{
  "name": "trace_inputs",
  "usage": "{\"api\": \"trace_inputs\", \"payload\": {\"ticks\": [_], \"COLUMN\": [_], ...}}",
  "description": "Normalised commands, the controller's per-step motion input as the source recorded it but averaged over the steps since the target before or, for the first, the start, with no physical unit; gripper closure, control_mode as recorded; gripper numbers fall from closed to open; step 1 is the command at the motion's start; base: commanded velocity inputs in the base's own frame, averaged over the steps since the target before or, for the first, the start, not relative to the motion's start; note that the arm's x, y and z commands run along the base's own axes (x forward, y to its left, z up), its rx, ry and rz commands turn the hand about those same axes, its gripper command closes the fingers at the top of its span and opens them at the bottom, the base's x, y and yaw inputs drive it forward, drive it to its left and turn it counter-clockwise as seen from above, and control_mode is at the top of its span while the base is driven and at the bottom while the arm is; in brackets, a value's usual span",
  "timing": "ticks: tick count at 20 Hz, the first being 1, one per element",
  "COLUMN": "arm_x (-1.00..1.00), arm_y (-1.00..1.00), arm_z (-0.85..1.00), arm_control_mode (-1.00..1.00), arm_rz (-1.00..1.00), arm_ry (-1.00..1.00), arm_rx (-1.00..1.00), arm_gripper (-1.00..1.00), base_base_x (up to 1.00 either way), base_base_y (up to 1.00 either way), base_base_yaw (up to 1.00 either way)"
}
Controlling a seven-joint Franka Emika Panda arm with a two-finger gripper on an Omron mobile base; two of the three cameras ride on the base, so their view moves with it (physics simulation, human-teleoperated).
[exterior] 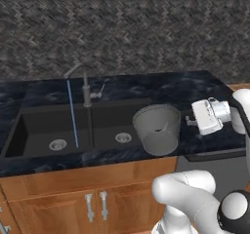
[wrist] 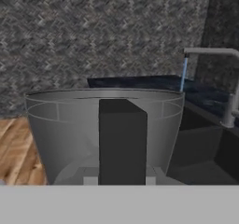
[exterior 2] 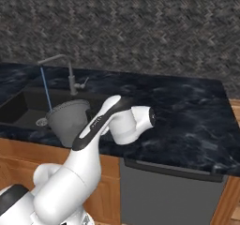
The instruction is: Turn on the sink faucet and place the jug under the water for a few seconds to fill it up.
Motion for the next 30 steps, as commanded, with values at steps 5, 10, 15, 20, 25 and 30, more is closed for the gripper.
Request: {"api": "trace_inputs", "payload": {"ticks": [5,10,15,20,25,30], "arm_x": [0.00,0.00,0.00,0.27,0.48,0.44], "arm_y": [0.00,0.00,0.00,0.07,0.05,0.10], "arm_z": [0.00,0.00,0.00,0.00,0.00,0.00], "arm_control_mode": [1.00,1.00,1.00,-1.00,-1.00,-1.00], "arm_rz": [0.00,0.00,0.00,0.00,0.00,0.00], "arm_ry": [0.00,0.00,0.00,0.00,0.00,0.00], "arm_rx": [0.00,0.00,0.00,0.00,0.03,0.09], "arm_gripper": [1.00,1.00,1.00,1.00,1.00,1.00], "base_base_x": [0.00,0.07,0.22,0.00,0.00,0.00], "base_base_y": [0.75,0.54,0.25,0.00,0.00,0.00], "base_base_yaw": [0.00,0.00,0.00,0.00,0.00,0.00]}}
